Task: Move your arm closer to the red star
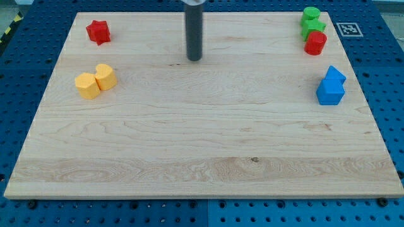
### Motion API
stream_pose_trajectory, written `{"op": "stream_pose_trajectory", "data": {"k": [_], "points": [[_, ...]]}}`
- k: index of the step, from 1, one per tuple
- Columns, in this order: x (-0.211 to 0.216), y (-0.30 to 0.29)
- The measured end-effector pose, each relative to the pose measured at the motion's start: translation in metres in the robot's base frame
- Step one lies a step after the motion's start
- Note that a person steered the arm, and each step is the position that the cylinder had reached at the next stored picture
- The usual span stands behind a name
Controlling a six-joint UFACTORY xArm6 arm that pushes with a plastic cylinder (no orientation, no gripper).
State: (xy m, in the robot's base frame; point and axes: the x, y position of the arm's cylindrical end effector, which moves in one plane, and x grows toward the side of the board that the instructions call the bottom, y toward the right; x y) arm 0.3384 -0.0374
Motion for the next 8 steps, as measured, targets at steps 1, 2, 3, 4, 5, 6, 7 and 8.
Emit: {"op": "stream_pose_trajectory", "data": {"k": [1,2,3,4,5,6,7,8], "points": [[0.0,-0.018],[0.0,-0.018],[0.0,-0.018],[0.0,-0.028],[-0.002,-0.084],[-0.014,-0.158],[-0.046,-0.229],[-0.076,-0.263]]}}
